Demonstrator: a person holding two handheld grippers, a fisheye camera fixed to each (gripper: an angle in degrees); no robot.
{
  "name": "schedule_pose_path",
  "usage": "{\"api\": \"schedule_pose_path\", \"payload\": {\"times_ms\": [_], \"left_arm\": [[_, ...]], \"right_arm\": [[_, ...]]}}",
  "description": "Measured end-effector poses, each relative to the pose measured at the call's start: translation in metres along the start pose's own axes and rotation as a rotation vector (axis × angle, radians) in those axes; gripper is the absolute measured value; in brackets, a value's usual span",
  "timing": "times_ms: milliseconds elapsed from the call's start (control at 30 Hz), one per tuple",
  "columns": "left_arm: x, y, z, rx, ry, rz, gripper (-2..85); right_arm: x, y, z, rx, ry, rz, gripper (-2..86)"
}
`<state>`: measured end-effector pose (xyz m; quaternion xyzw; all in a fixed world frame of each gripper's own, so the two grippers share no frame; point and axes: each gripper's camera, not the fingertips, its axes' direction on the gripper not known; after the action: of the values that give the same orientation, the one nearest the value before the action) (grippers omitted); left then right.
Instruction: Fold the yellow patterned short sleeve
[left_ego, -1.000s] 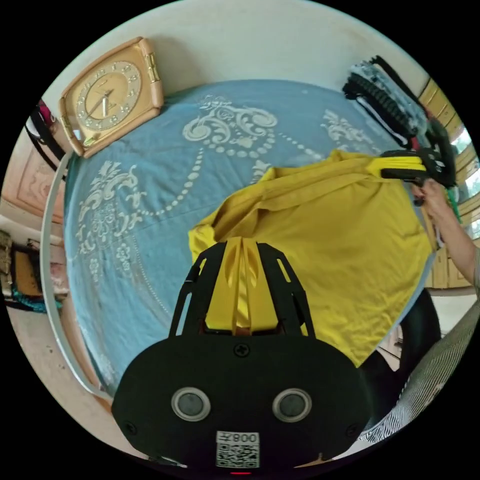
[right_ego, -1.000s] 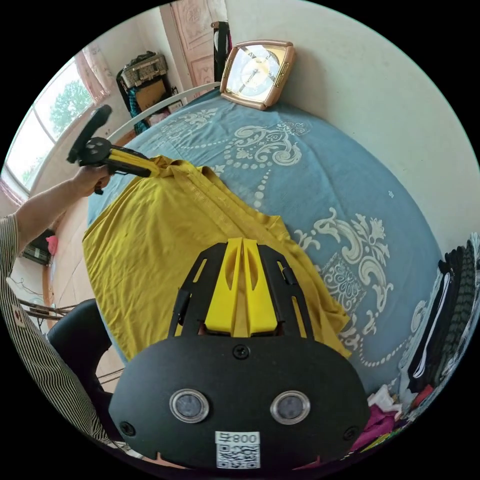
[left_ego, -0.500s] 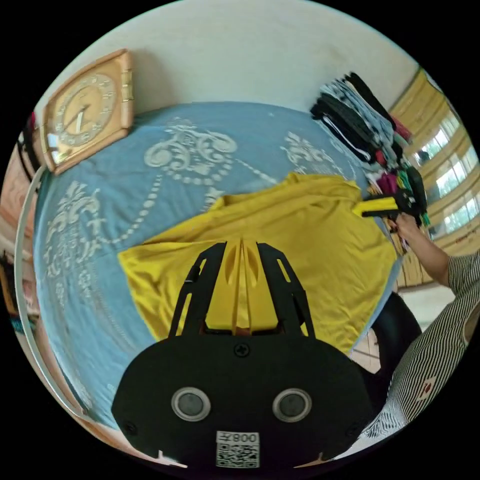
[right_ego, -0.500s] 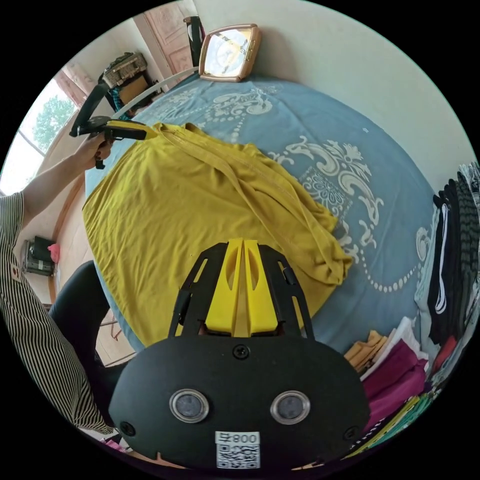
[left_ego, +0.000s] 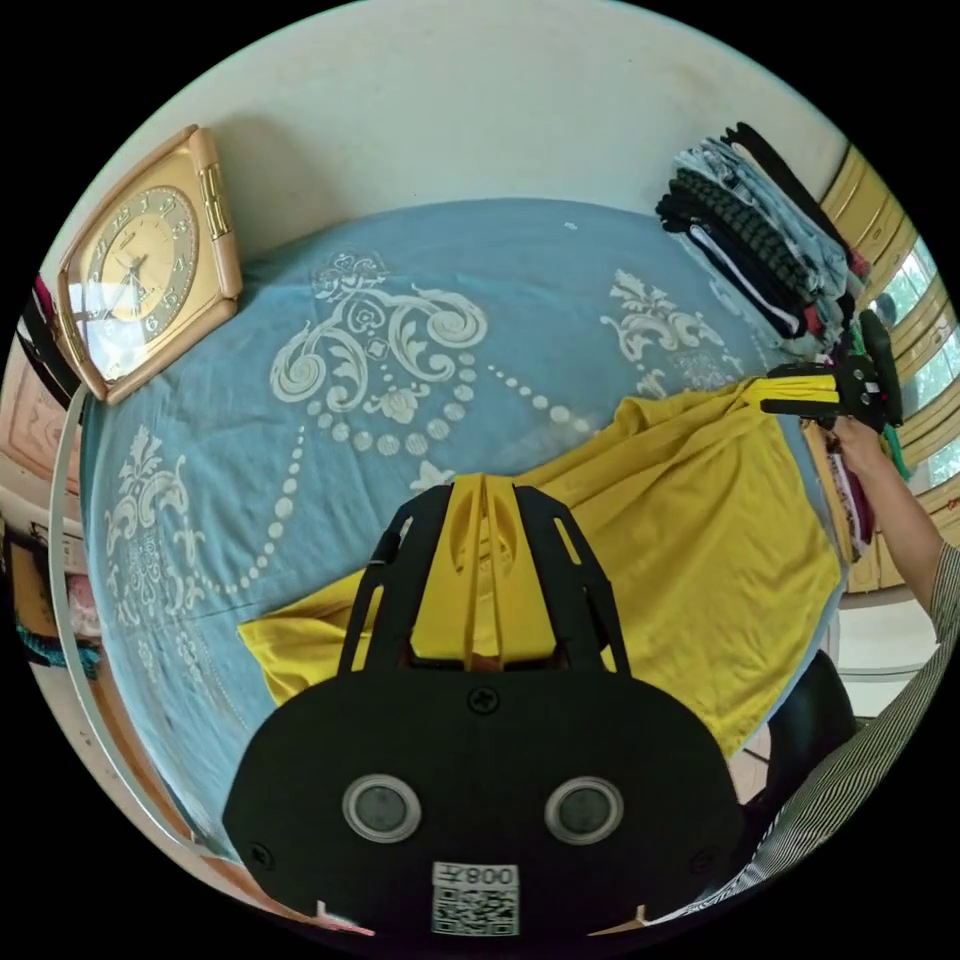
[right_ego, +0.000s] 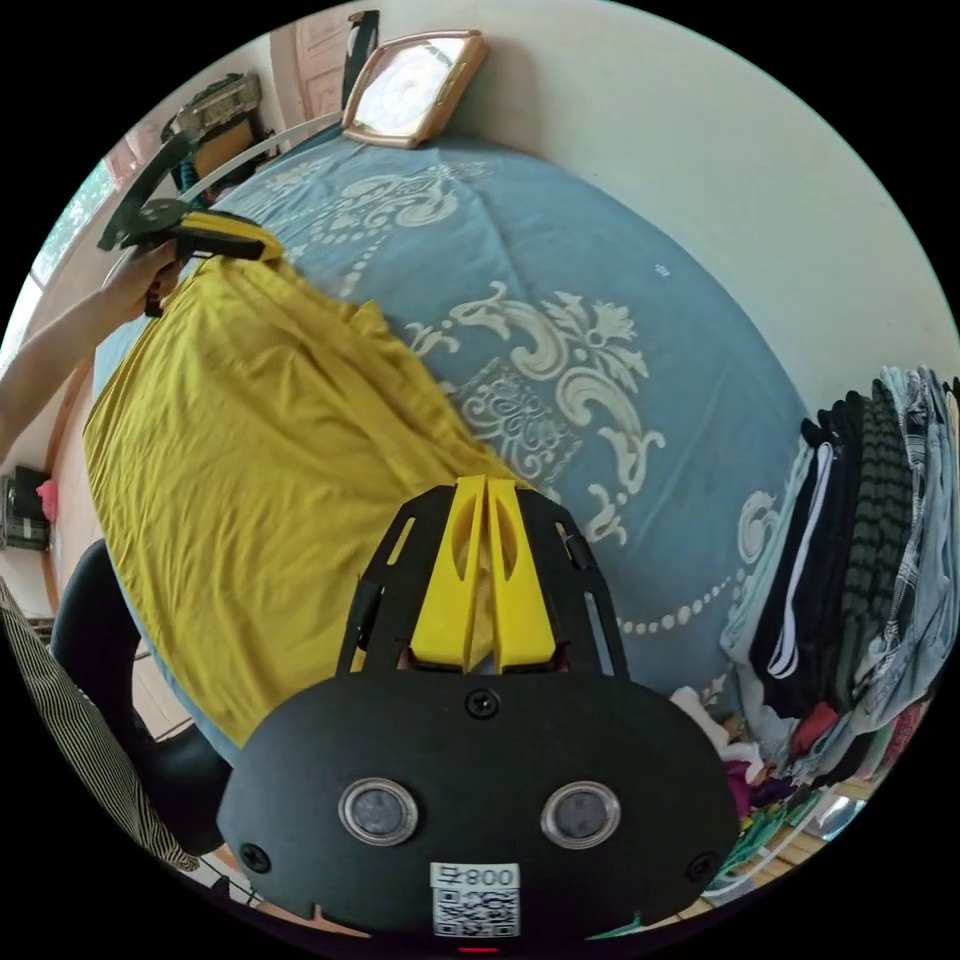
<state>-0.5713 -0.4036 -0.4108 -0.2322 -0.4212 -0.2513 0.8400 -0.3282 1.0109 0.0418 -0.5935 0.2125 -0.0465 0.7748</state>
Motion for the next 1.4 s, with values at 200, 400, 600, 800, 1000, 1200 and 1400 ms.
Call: {"api": "schedule_pose_path", "payload": {"times_ms": [200, 400, 600, 800, 1000, 1200, 1400], "left_arm": [[0.025, 0.02, -0.004, 0.074, 0.17, 0.092, 0.3], [0.026, 0.022, 0.026, -0.029, 0.154, 0.135, 0.4], [-0.003, -0.004, 0.032, -0.011, 0.104, 0.05, 0.3], [-0.032, -0.007, 0.03, 0.035, 0.133, -0.055, 0.3], [-0.006, 0.006, 0.024, 0.054, 0.24, 0.089, 1.4], [0.036, -0.021, 0.037, 0.027, 0.23, 0.254, 2.3], [0.043, -0.026, 0.051, -0.023, 0.184, 0.268, 1.3]], "right_arm": [[0.027, 0.019, -0.02, 0.076, -0.05, 0.08, 0.1], [-0.01, 0.046, -0.008, 0.074, -0.19, -0.039, 0.1], [0.024, 0.023, 0.019, 0.046, -0.171, 0.029, 0.2], [0.053, 0.02, 0.027, 0.017, -0.228, 0.072, 0.2], [0.061, 0.072, 0.015, 0.078, -0.266, 0.145, 0.2], [0.069, 0.099, 0.009, 0.132, -0.3, 0.202, 0.1], [0.08, 0.115, 0.011, 0.16, -0.349, 0.236, 0.1]]}}
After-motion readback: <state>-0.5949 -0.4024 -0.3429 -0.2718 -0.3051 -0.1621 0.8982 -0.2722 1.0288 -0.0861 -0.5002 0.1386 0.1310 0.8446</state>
